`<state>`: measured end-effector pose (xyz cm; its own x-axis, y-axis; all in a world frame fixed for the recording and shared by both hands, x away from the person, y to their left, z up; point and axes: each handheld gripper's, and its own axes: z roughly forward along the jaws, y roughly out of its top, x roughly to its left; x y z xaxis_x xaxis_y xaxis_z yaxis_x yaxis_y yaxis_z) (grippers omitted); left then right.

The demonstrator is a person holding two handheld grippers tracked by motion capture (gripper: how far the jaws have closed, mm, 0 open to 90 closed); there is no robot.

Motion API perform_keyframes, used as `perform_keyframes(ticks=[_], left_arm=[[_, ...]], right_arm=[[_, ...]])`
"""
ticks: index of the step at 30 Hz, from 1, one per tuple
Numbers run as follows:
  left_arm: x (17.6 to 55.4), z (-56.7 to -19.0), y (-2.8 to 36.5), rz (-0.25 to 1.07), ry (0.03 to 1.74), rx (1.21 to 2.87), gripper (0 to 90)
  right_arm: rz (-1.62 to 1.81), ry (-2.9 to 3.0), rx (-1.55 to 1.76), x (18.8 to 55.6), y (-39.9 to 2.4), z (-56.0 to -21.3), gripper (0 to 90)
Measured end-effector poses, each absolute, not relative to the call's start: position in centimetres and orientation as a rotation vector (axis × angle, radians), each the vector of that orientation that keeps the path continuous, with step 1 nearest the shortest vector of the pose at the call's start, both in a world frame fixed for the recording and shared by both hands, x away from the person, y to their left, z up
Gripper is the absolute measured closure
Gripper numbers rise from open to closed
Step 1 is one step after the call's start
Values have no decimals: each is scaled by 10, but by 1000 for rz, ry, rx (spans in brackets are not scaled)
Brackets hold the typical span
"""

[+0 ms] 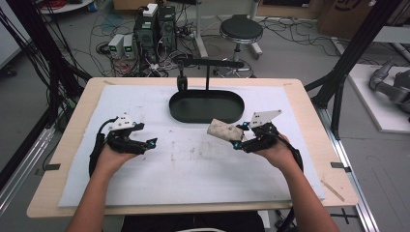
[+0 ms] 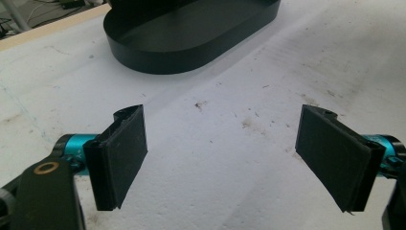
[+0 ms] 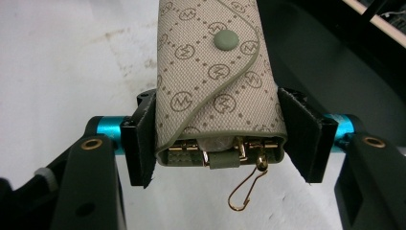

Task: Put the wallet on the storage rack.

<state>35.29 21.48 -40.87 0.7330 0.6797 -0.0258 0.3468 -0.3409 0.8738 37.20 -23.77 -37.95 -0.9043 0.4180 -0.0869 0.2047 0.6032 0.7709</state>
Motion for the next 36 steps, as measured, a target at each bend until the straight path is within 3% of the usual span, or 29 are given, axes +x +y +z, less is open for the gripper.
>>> perform_keyframes(ticks=[36], left_arm=[[323,-414,252,473,880,1912,181]], right_arm=[[1144,2552,558,451,-206,-363,368]])
